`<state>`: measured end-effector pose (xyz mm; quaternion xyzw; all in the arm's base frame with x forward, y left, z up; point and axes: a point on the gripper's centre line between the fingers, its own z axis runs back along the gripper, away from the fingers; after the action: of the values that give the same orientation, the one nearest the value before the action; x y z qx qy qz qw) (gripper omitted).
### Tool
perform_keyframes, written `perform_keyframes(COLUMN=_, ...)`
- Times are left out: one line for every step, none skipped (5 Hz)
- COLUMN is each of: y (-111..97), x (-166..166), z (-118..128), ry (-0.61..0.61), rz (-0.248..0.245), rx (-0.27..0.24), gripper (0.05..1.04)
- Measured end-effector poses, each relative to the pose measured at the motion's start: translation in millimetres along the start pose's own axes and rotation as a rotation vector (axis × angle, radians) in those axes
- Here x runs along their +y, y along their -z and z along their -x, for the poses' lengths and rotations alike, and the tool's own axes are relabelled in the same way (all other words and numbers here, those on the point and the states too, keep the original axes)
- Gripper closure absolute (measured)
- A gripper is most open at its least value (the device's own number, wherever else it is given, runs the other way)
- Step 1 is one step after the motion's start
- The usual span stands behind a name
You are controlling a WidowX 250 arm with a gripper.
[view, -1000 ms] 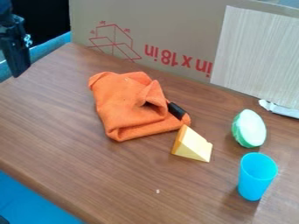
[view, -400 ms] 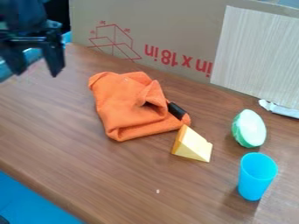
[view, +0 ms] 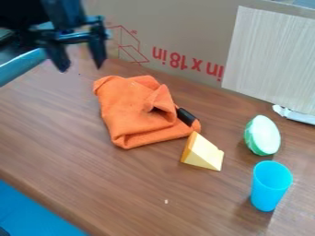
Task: Unfold the cloth from right to left
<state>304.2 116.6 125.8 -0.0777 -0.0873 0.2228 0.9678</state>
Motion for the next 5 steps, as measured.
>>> perform_keyframes(y=26, x=-28, z=-16, ry=-0.018, rz=-0.030, rx=0.015, gripper=0.084)
perform_keyframes(y=46, x=-56, z=-18, ry=-0.014, rz=-0.053, rx=0.037, gripper=0.084)
perform_keyframes(y=62, x=-79, z=-13, ry=0.004, rz=-0.058, rx=0.045, gripper=0.084)
perform_keyframes(y=77, x=-91, z=-9, ry=0.027, rz=-0.087, rx=0.048, gripper=0.084)
perform_keyframes(y=88, x=-86, z=-10, ry=0.030, rz=-0.133, rx=0.041, gripper=0.084)
